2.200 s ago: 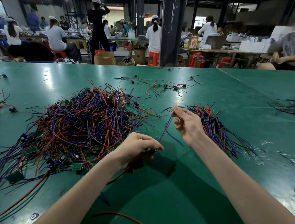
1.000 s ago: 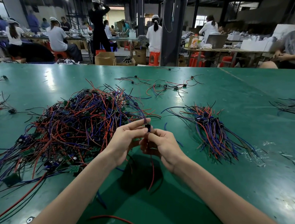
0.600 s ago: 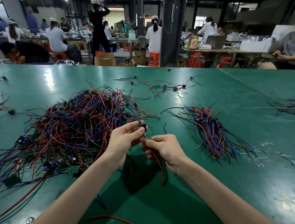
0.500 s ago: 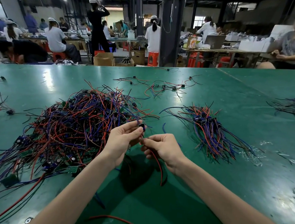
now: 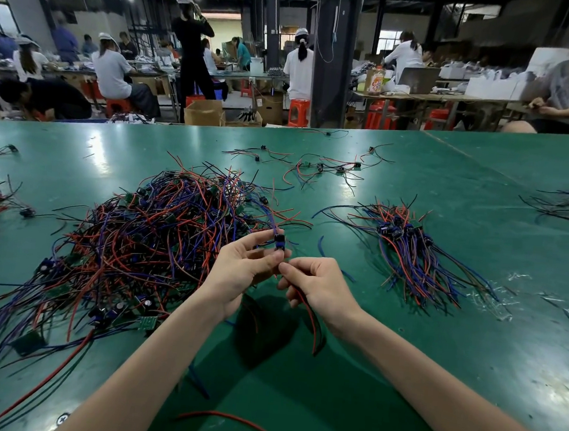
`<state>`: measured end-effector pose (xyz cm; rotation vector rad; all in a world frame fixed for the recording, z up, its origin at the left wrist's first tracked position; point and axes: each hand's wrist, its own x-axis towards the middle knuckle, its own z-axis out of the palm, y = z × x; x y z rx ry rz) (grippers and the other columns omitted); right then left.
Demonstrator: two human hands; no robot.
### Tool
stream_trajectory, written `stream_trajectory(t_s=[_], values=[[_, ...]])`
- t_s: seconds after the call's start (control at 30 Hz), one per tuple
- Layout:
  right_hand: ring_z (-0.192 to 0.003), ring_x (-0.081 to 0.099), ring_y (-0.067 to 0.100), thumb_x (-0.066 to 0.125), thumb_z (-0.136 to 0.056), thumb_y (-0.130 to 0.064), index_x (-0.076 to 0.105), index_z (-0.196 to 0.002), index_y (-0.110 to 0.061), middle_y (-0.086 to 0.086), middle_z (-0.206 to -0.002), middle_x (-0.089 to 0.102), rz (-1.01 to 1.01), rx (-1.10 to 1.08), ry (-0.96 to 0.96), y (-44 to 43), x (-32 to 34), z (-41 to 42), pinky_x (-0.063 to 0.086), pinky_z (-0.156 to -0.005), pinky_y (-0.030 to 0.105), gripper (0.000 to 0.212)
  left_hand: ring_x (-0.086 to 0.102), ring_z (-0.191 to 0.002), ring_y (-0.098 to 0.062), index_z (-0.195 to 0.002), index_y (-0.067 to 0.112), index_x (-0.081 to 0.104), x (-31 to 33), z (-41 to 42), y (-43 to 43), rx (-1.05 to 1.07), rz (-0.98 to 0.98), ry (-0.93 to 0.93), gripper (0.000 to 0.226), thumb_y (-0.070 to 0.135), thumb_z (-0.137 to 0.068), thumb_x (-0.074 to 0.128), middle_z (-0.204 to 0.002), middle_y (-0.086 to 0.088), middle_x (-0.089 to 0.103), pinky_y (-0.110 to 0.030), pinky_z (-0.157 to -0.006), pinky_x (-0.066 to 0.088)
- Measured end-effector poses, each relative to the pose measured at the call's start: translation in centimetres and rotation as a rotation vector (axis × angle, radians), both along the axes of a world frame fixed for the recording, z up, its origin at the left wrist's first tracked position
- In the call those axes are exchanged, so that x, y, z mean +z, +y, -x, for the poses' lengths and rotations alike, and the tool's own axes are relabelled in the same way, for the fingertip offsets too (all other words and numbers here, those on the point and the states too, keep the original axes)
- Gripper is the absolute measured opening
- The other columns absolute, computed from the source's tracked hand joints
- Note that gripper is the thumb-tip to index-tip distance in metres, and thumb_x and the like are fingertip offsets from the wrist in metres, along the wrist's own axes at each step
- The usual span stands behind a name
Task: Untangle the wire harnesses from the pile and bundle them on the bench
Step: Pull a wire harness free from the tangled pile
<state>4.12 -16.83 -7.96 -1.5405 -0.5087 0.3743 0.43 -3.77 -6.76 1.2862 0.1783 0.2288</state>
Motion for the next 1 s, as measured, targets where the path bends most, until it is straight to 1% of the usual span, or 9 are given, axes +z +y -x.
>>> stream_trajectory(t_s=[0.17, 0.23, 0.33, 0.43, 0.57, 0.7, 0.8, 0.93, 1.0], values=[[-0.043, 0.048, 0.006, 0.056, -0.094, -0.008, 0.063, -0.064, -0.021, -0.002, -0.057, 0.059, 0.060, 0.015, -0.108, -0.1, -0.2, -0.1, 0.043, -0.041, 0.019, 0.033, 0.068, -0.063, -0.008, -0.099, 0.018, 0.063, -0.1, -0.1, 0.0, 0.019, -0.034, 0.010, 0.028, -0.004, -0.082, 0.064, -0.072, -0.003, 0.074, -0.017, -0.065, 0.055], [-0.044, 0.050, 0.007, 0.057, -0.093, -0.009, 0.062, -0.065, -0.020, -0.002, -0.057, 0.059, 0.089, 0.021, -0.129, -0.2, -0.2, -0.1, 0.044, -0.041, 0.020, 0.032, 0.067, -0.062, -0.009, -0.100, 0.018, 0.062, -0.1, -0.1, 0.0, 0.022, -0.053, 0.007, 0.029, -0.003, -0.082, 0.065, -0.071, -0.003, 0.073, -0.016, -0.064, 0.055], [-0.043, 0.051, 0.008, 0.057, -0.093, -0.007, 0.062, -0.067, -0.015, 0.004, -0.060, 0.058, 0.096, 0.034, -0.104, -0.3, -0.1, -0.2, 0.046, -0.042, 0.021, 0.027, 0.067, -0.061, -0.009, -0.102, 0.015, 0.061, -0.1, -0.1, -0.1, 0.029, -0.065, -0.009, 0.029, -0.005, -0.082, 0.065, -0.068, -0.004, 0.072, -0.017, -0.061, 0.055], [-0.043, 0.054, 0.009, 0.057, -0.093, -0.005, 0.062, -0.074, -0.007, 0.008, -0.061, 0.057, 0.081, 0.086, 0.007, -0.5, 0.1, -0.3, 0.049, -0.043, 0.022, 0.020, 0.067, -0.060, -0.010, -0.103, 0.011, 0.059, -0.1, -0.1, -0.2, 0.082, -0.071, -0.046, 0.030, -0.008, -0.081, 0.065, -0.066, -0.004, 0.071, -0.020, -0.060, 0.056], [-0.043, 0.056, 0.012, 0.056, -0.092, -0.003, 0.060, -0.087, 0.003, 0.013, -0.064, 0.056, 0.117, 0.171, 0.125, -0.9, 0.1, -0.2, 0.051, -0.043, 0.023, 0.009, 0.069, -0.059, -0.015, -0.098, 0.011, 0.057, 0.3, -0.2, 0.5, 0.205, 0.025, -0.101, 0.027, -0.009, -0.081, 0.063, -0.067, -0.010, 0.070, -0.027, -0.062, 0.059], [-0.043, 0.056, 0.012, 0.054, -0.093, -0.002, 0.059, -0.101, 0.013, 0.014, -0.064, 0.056, 0.121, 0.213, 0.150, -0.8, 0.2, 0.1, 0.051, -0.044, 0.023, 0.018, 0.069, -0.059, -0.021, -0.097, 0.009, 0.055, 0.6, -0.3, 1.6, 0.264, 0.076, -0.156, 0.026, -0.011, -0.082, 0.062, -0.066, -0.013, 0.070, -0.029, -0.056, 0.058], [-0.044, 0.056, 0.012, 0.057, -0.091, -0.001, 0.057, -0.104, 0.018, 0.015, -0.064, 0.058, 0.104, 0.223, 0.163, -0.9, 0.4, 0.0, 0.053, -0.046, 0.023, 0.023, 0.067, -0.058, -0.024, -0.103, 0.006, 0.055, 0.6, -0.4, 1.8, 0.266, 0.052, -0.179, 0.027, -0.009, -0.082, 0.063, -0.067, -0.015, 0.070, -0.030, -0.056, 0.057], [-0.045, 0.056, 0.012, 0.063, -0.085, 0.005, 0.064, -0.096, 0.009, 0.011, -0.061, 0.061, 0.129, 0.256, 0.139, -1.4, 0.6, -0.1, 0.052, -0.046, 0.023, 0.011, 0.067, -0.057, -0.023, -0.103, 0.007, 0.054, 0.6, -0.6, 2.0, 0.291, 0.059, -0.186, 0.029, -0.009, -0.081, 0.064, -0.067, -0.016, 0.069, -0.029, -0.055, 0.057], [-0.046, 0.057, 0.012, 0.064, -0.084, 0.005, 0.066, -0.096, 0.007, 0.010, -0.063, 0.062, 0.177, 0.264, 0.090, -1.6, 0.6, 0.0, 0.052, -0.045, 0.024, 0.012, 0.067, -0.056, -0.022, -0.099, 0.008, 0.053, 0.5, -0.7, 2.4, 0.306, 0.070, -0.190, 0.028, -0.010, -0.081, 0.064, -0.065, -0.015, 0.069, -0.028, -0.054, 0.056]])
